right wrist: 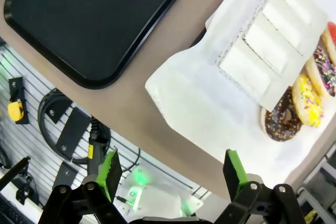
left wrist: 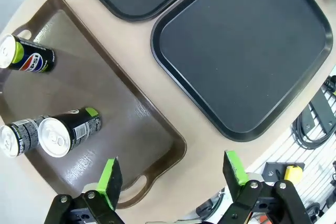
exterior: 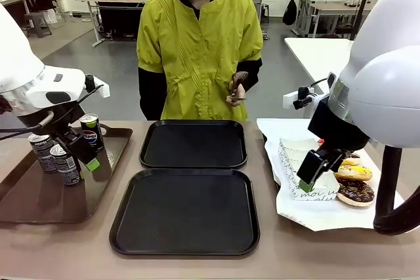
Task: Set up donuts and drinks on trays.
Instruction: Pick up one Pepsi coke and place it on the Flat Tray.
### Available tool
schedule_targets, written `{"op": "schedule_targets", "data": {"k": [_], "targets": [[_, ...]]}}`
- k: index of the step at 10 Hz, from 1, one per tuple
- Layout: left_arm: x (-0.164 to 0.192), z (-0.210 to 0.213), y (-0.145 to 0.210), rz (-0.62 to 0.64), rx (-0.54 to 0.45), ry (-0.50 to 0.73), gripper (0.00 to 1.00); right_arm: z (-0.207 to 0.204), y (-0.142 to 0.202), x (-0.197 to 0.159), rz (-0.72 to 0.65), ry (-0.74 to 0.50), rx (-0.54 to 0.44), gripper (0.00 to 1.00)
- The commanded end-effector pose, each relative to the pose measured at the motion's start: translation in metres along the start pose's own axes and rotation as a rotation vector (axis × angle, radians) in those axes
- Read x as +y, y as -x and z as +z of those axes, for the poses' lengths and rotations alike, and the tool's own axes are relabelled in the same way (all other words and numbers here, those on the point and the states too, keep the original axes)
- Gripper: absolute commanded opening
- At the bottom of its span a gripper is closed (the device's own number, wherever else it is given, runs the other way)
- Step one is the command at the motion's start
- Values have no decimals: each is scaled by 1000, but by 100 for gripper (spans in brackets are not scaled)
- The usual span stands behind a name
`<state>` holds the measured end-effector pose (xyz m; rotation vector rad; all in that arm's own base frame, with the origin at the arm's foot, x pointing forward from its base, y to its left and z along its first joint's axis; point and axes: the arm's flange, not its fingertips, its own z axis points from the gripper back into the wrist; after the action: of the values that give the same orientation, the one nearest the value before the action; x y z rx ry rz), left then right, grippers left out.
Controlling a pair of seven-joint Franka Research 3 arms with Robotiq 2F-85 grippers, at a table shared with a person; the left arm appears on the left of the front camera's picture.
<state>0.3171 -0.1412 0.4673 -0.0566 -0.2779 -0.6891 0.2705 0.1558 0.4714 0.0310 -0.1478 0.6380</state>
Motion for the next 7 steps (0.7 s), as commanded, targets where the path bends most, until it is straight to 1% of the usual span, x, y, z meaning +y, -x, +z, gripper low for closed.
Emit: {"op": "schedule_targets", "data": {"k": [1,2,3,4,5,6,7], "targets": [[26,10,5,177,-182,253,100,2,14,-23,-128,-276,-106,100],[48,15,14,265,-274,458,100,-1,32,-52,-253,-444,-190,100],[70,15,27,330,-314,590,100,-5,52,-78,-337,-598,-264,100],[91,15,45,407,-389,780,100,-13,76,-103,-430,-692,-311,100],[106,15,61,463,-437,898,100,-20,97,-122,-506,-761,-341,100],[121,18,76,512,-439,958,100,-28,116,-139,-579,-815,-369,100],[138,18,94,563,-427,989,100,-36,139,-159,-648,-858,-381,100]]}}
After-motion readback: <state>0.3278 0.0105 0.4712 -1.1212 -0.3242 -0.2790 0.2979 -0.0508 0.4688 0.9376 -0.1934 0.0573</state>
